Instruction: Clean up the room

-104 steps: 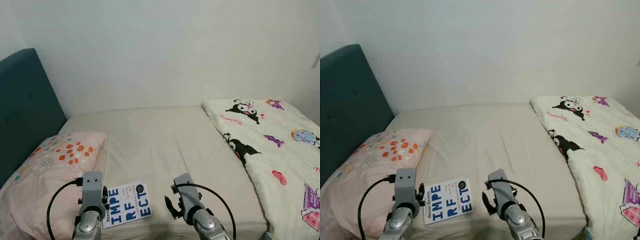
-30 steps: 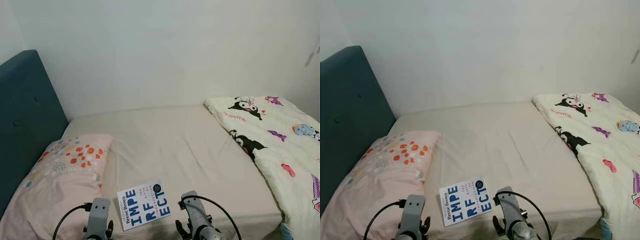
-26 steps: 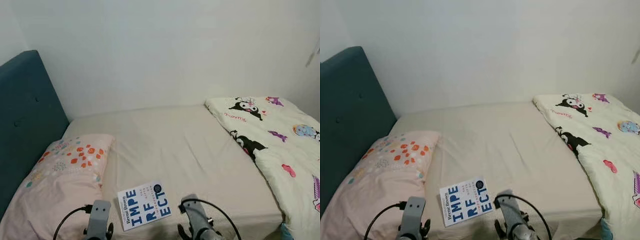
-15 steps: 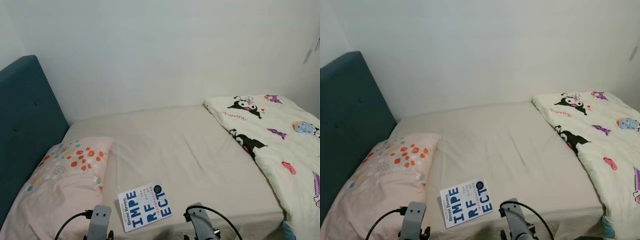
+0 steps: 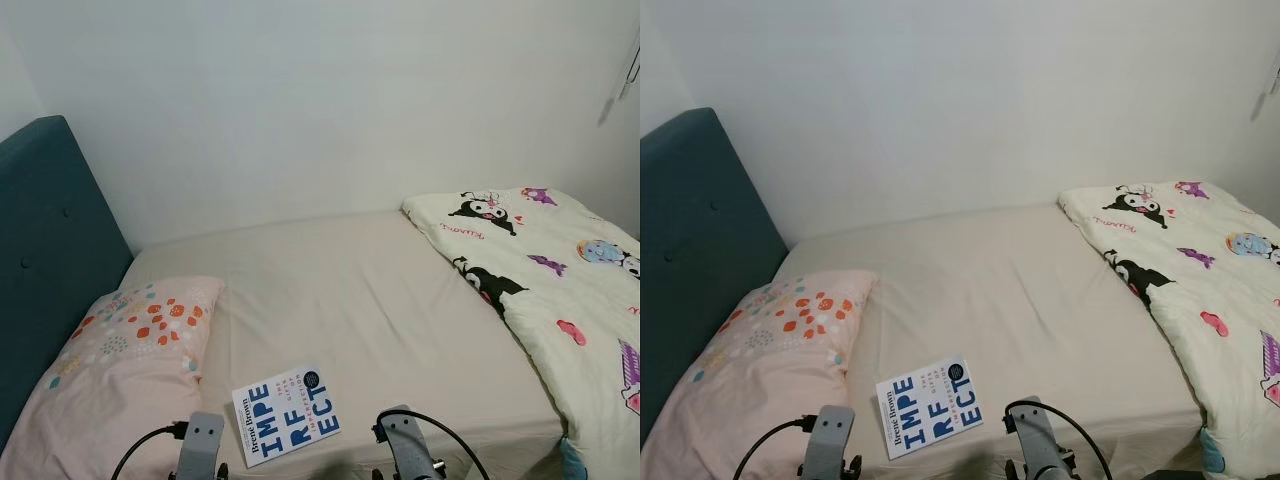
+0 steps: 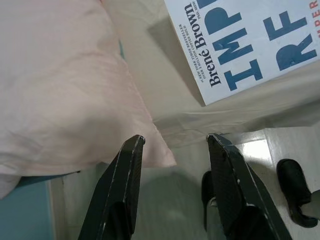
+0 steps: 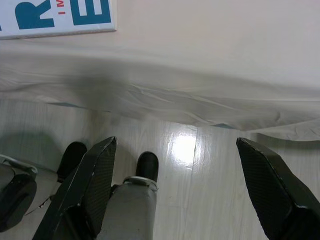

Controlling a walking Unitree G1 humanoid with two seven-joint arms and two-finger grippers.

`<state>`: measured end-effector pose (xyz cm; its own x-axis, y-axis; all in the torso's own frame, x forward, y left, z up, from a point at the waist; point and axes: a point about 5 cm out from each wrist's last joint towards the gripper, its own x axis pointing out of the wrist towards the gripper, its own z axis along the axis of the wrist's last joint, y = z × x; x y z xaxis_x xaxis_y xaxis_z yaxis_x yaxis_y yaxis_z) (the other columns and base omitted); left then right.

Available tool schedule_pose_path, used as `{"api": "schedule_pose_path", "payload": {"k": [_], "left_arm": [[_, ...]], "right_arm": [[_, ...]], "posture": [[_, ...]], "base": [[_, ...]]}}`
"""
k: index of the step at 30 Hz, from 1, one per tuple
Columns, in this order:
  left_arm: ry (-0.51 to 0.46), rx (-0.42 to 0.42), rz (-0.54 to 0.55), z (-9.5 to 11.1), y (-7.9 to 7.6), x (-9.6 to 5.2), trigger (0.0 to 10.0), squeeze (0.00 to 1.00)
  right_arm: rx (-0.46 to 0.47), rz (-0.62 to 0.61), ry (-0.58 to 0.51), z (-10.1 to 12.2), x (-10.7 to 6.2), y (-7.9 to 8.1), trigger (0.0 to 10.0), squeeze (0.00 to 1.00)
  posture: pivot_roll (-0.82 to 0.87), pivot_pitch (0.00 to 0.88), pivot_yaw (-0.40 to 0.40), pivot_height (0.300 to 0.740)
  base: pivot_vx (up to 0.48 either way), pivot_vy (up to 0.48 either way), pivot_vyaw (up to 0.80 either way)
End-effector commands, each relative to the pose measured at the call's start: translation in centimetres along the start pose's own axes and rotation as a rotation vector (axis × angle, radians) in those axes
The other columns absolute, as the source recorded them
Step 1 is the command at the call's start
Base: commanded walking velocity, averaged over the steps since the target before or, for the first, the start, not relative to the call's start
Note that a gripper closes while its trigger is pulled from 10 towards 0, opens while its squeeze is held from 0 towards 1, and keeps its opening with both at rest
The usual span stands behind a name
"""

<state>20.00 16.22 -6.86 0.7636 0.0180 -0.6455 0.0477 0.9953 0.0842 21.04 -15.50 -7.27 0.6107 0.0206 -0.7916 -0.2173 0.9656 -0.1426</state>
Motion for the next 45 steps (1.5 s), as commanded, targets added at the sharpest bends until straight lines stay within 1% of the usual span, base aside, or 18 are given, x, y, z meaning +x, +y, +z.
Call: {"api": "schedule_pose_path", "payload": {"k": [1,10,15,17,21,24,27,29,30,31,33,35,36,37,38,40,42,45], "left_arm": [[-0.004,-0.003,0.012,0.5,0.5,0.2,10.0,0.00],[-0.027,-0.013,0.031,1.0,0.8,0.4,10.0,0.00],[-0.030,-0.026,0.052,0.8,1.4,0.2,10.0,0.00],[-0.038,-0.025,0.059,1.0,2.0,0.2,10.0,0.00],[-0.049,-0.027,0.073,1.2,2.6,0.3,10.0,0.00],[-0.060,-0.029,0.084,1.5,3.0,0.3,10.0,0.00],[-0.061,-0.031,0.083,1.4,2.9,0.2,10.0,0.00],[-0.066,-0.017,0.058,1.3,2.3,0.2,10.0,0.00],[-0.089,0.022,0.066,1.4,2.1,0.1,10.0,0.00],[-0.089,0.022,0.066,1.4,2.1,0.1,10.0,0.00],[-0.109,0.042,0.078,1.5,2.2,0.0,10.0,0.00],[-0.066,0.034,0.054,0.8,1.7,0.0,10.0,0.00],[-0.027,0.012,0.054,0.2,1.6,-0.1,10.0,0.00],[-0.027,0.012,0.054,0.2,1.6,-0.1,10.0,0.00],[0.021,-0.031,0.058,-0.5,1.4,-0.2,10.0,0.00],[0.031,-0.064,0.056,-0.7,1.2,-0.3,10.0,0.00],[0.029,-0.071,0.056,-0.7,1.1,-0.3,10.0,0.00],[0.033,-0.034,0.060,-1.0,1.1,-0.4,10.0,0.00]], "right_arm": [[-0.018,0.012,-0.003,0.4,0.1,0.2,10.0,0.00],[-0.009,0.021,-0.024,1.0,0.1,0.3,10.0,0.00],[0.000,0.038,-0.022,0.8,0.1,0.7,10.0,0.00],[0.008,0.048,-0.033,1.0,0.1,1.0,10.0,0.00],[0.012,0.056,-0.046,1.3,0.2,1.2,10.0,0.00],[0.022,0.075,-0.063,1.7,0.2,1.3,10.0,0.00],[0.045,0.078,-0.065,1.7,0.2,1.1,10.0,0.00],[0.069,0.080,-0.073,1.7,0.1,0.8,10.0,0.00],[0.074,0.086,-0.068,1.5,0.1,0.6,10.0,0.00],[0.074,0.086,-0.068,1.5,0.1,0.6,10.0,0.00],[0.115,0.067,-0.069,1.3,0.1,0.2,10.0,0.00],[0.143,0.052,-0.090,1.6,0.1,-0.1,10.0,0.00],[0.104,0.062,-0.087,1.5,0.1,0.1,10.0,0.00],[0.104,0.062,-0.087,1.5,0.1,0.1,10.0,0.00],[0.059,0.076,-0.076,1.2,0.0,0.2,10.0,0.00],[0.048,0.081,-0.069,1.2,0.0,0.2,10.0,0.00],[0.040,0.081,-0.073,1.2,0.0,0.1,10.0,0.00],[0.008,0.089,-0.092,1.6,0.0,0.0,10.0,0.00]], "posture": [[-0.03,0.000,0.027,0.740],[-0.05,0.000,0.005,0.740],[-0.04,0.000,0.016,0.740],[-0.03,0.000,0.016,0.740],[-0.02,0.000,0.006,0.740],[-0.02,0.000,0.028,0.740],[-0.03,0.000,0.042,0.740],[-0.03,0.000,0.062,0.740],[-0.03,0.000,0.056,0.740],[-0.03,0.000,0.056,0.740],[-0.04,0.000,0.051,0.740],[-0.03,0.000,0.042,0.740],[-0.02,0.000,0.024,0.740],[-0.02,0.000,0.024,0.740],[-0.03,0.000,0.015,0.740],[-0.02,0.000,0.008,0.740],[-0.02,0.000,0.004,0.740],[-0.02,0.000,-0.026,0.740]], "base": [[0.000,0.000,0.00],[0.000,0.000,0.00],[0.000,0.000,0.00],[0.000,0.000,0.00],[0.000,0.000,0.00],[0.000,0.000,0.00],[0.000,0.000,0.00],[0.000,0.000,0.00],[0.000,0.000,0.00],[0.000,0.000,0.00],[0.000,0.000,0.00],[0.000,0.000,0.00],[0.000,0.000,0.00],[0.000,0.000,0.00],[0.000,0.000,0.00],[0.000,0.000,0.00],[0.000,0.000,0.00],[0.000,0.000,0.00]]}}
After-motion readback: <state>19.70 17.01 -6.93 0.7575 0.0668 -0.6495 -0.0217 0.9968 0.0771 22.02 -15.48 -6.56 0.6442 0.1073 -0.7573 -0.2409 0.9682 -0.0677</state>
